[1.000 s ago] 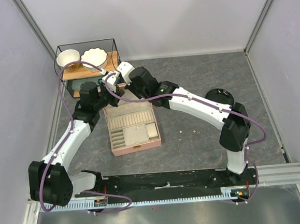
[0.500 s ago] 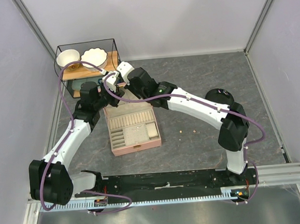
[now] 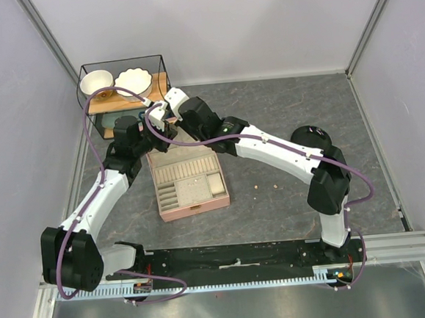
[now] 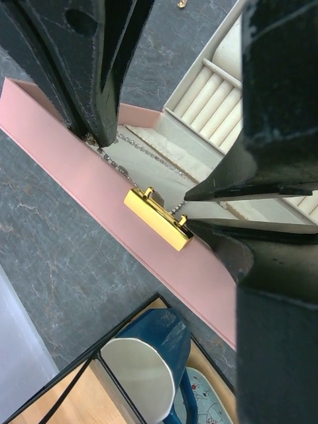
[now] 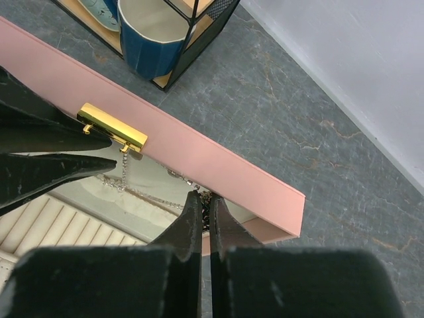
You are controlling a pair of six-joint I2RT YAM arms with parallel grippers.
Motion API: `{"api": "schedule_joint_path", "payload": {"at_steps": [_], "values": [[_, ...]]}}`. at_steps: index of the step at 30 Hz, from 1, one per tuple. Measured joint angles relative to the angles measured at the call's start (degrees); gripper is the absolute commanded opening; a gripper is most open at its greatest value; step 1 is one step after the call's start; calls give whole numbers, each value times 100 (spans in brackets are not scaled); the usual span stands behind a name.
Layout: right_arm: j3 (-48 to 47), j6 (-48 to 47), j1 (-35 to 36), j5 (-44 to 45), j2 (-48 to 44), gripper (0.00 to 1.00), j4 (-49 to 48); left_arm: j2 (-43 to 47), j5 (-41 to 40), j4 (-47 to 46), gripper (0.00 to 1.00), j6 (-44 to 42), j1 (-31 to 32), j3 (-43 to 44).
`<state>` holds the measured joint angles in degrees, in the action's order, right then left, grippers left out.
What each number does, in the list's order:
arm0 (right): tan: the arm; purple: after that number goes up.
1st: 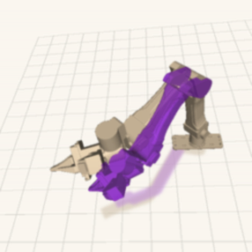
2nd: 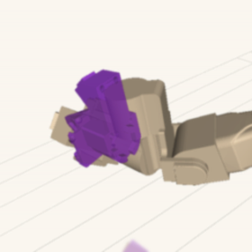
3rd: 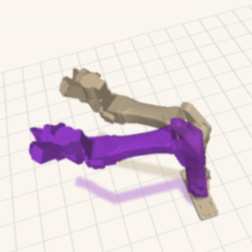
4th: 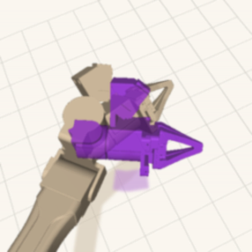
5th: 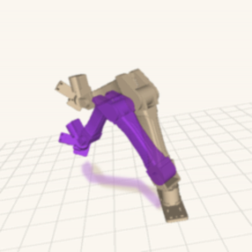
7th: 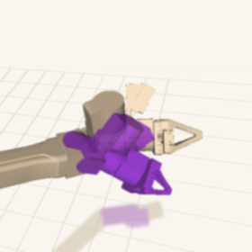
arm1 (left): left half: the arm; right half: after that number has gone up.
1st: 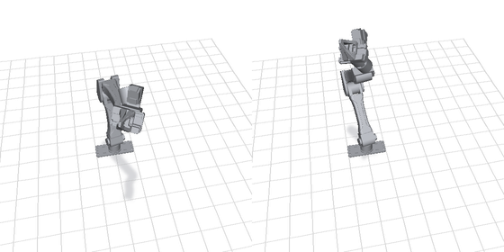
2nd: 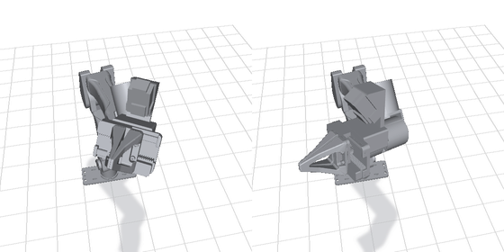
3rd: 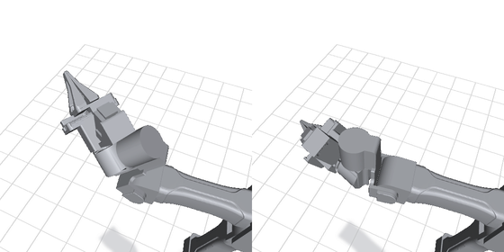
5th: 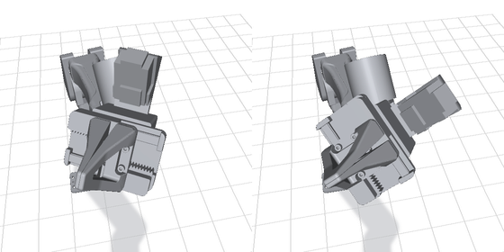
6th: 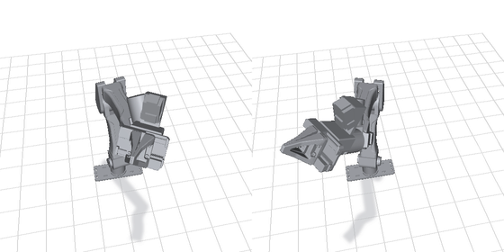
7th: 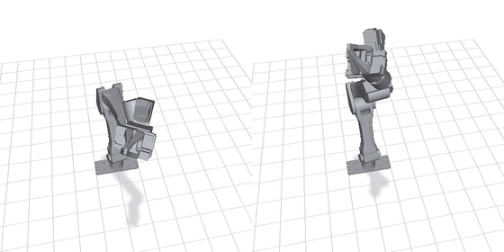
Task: Organize the mixed jewelry
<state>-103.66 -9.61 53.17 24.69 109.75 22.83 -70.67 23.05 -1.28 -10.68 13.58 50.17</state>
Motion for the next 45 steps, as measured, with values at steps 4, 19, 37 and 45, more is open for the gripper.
{"api": "schedule_joint_path", "payload": {"at_steps": [4, 19, 37, 45], "values": [[-11, 42, 35, 105, 24, 13, -11, 13, 2, 42, 27, 20, 0, 0], [-44, 85, 101, 223, 79, 32, -92, 109, 2, 208, 29, 28, 0, 0], [584, -66, 162, 92, -385, 44, -291, 334, 476, 433, 34, -109, 24, -116], [1436, -308, 129, 42, -1147, 59, -372, 599, 719, 566, 39, -275, 37, -120]]}}
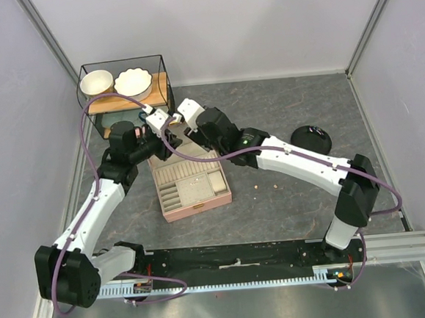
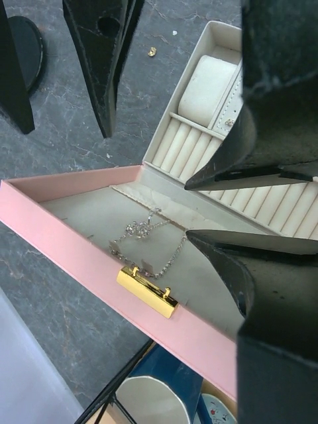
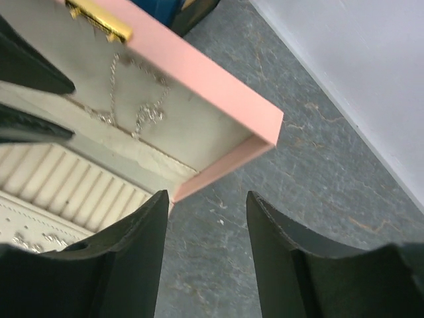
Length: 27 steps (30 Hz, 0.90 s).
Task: Organize the mixed jewelry
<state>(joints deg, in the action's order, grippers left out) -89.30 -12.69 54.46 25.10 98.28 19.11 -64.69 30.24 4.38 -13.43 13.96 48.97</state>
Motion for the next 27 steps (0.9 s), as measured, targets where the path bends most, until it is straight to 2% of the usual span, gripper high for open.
{"api": "schedule_joint_path", "payload": {"at_steps": [5, 15, 17, 21, 27], "values": [[546, -170, -79, -109, -417, 70, -24, 76, -31, 118, 51, -52, 0, 26], [1314, -382, -647, -601, -1292, 79, 195, 219, -197, 1102, 80, -153, -2, 542], [1519, -413, -848, -754, -1504, 81, 304, 260, -162, 1294, 81, -216, -2, 634], [1976, -481, -1213, -1123, -1873, 82, 612, 315, -151, 1593, 90, -297, -2, 702], [2568, -719, -1725, -1816, -2332, 81, 1239, 319, -107, 1939, 91, -304, -7, 704]]}}
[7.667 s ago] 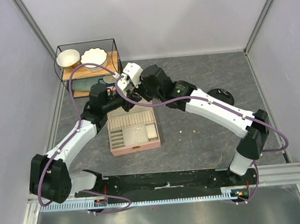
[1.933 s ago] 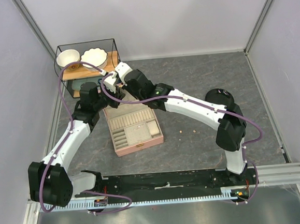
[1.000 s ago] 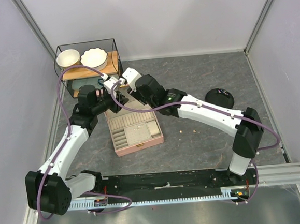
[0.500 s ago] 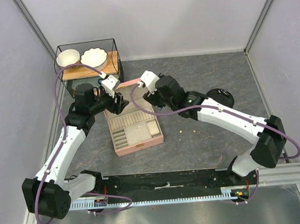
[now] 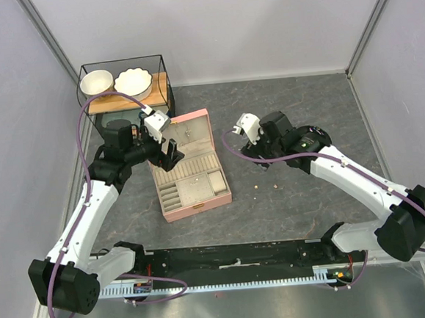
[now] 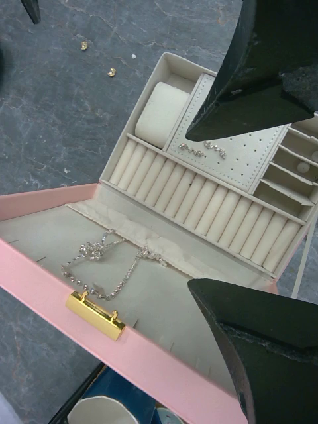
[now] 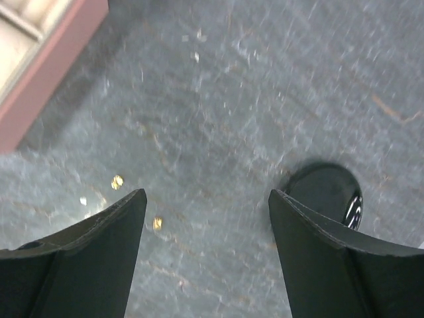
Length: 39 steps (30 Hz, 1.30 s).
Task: Organize the mixed jewelry
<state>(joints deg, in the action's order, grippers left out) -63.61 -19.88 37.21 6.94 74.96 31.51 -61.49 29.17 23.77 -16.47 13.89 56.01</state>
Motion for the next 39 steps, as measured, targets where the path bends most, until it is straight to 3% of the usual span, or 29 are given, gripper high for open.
{"api": "schedule_joint_path", "payload": {"at_steps": [15, 25, 39], "values": [[855, -350, -227, -1263, -170, 70, 868, -146, 343, 358, 87, -269, 13, 55], [1104, -455, -424, -1198, 13, 53, 822, -179, 400, 354, 85, -304, 35, 15], [1322, -518, -785, -1147, 625, 47, 798, -216, 404, 350, 84, -350, 39, -59]]}}
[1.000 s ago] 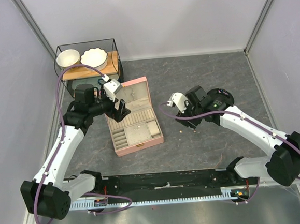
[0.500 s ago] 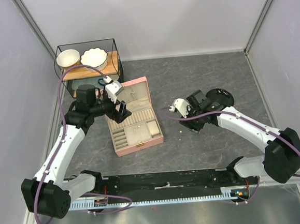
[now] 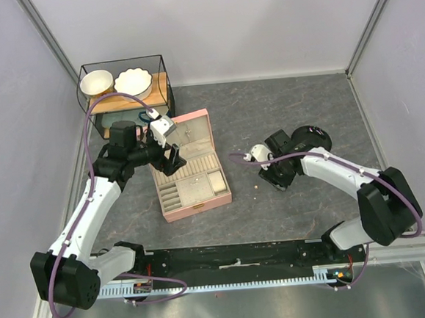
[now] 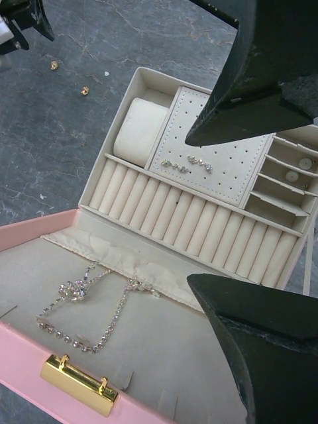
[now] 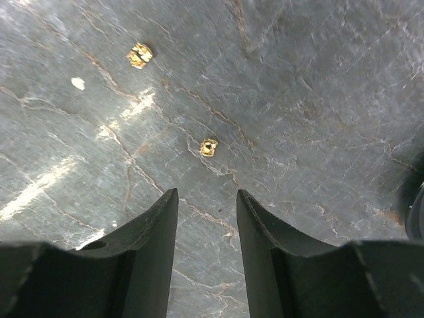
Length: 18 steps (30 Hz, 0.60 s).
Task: Organize the mixed jewelry
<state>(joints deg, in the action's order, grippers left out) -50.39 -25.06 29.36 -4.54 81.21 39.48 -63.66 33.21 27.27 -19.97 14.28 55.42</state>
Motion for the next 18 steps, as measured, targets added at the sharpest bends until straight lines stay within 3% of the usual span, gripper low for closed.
{"api": "schedule_joint_path", "payload": {"at_steps": [18], "values": [[76, 144, -278, -190, 402, 46, -297, 0, 15, -55, 84, -2, 11, -52]]}}
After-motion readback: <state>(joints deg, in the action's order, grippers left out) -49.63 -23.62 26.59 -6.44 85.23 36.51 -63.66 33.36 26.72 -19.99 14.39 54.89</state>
